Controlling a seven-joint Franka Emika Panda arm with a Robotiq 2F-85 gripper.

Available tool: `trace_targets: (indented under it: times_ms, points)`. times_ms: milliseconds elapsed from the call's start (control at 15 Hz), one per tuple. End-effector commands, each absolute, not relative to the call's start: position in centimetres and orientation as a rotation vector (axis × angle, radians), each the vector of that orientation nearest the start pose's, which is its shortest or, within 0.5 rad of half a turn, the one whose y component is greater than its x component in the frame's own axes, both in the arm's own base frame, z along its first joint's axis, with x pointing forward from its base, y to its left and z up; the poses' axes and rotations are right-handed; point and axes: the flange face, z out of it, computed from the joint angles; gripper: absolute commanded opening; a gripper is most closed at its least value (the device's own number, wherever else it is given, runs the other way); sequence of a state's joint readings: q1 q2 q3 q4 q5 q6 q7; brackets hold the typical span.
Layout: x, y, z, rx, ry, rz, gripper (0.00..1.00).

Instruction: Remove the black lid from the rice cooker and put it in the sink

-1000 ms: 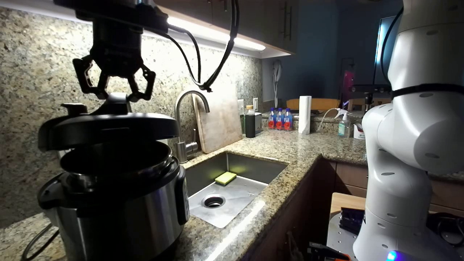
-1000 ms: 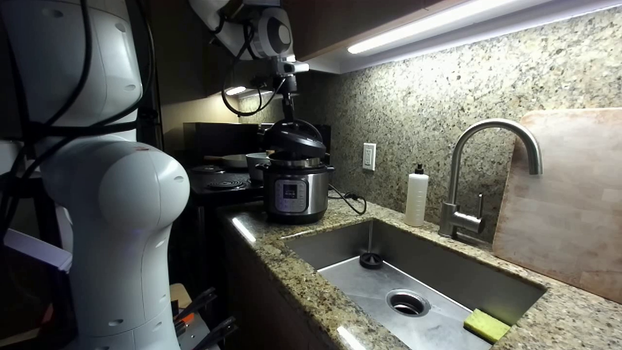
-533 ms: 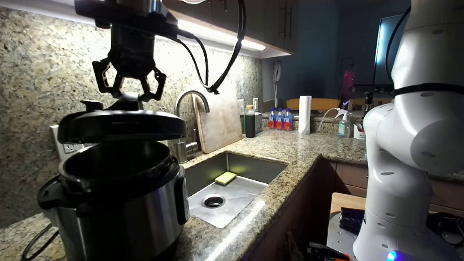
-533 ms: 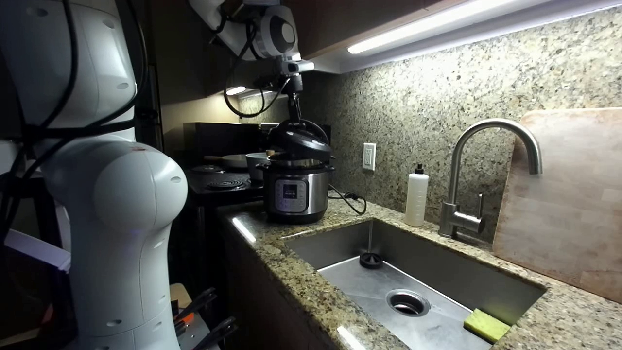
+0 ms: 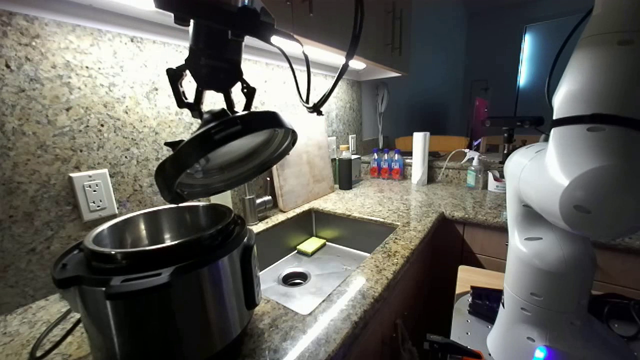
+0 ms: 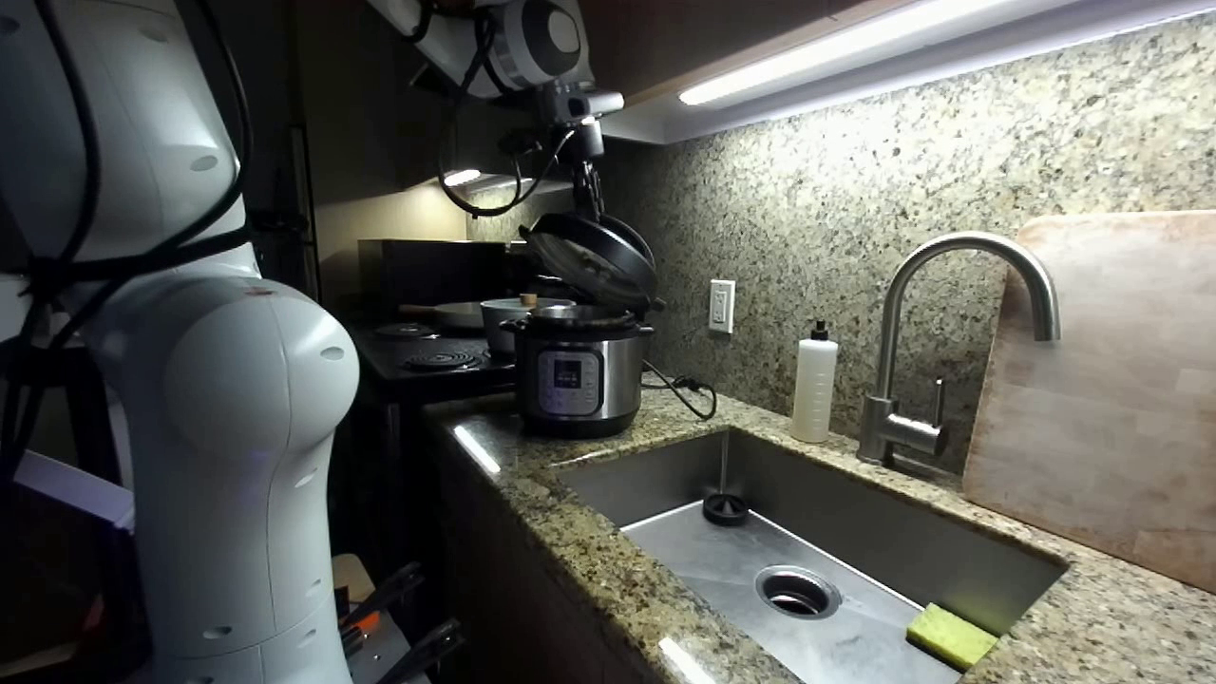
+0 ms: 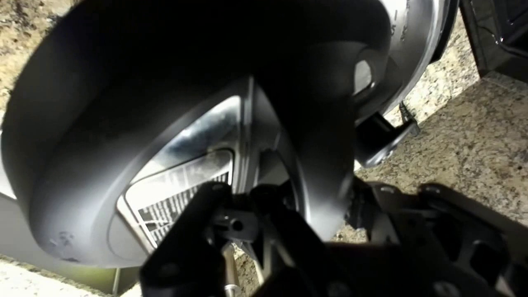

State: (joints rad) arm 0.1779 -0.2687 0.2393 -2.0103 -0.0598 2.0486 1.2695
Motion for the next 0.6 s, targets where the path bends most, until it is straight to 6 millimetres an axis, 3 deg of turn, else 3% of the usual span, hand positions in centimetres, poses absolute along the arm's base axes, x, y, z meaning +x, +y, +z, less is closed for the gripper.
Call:
trace_targets:
  times_ms: [0,533]
  points:
    - [44.3,18.5,60.9,-2.664,1.274,-0.497,0.11]
    - [43.8,11.7,58.9,-2.616,1.453,-0.471,0.11]
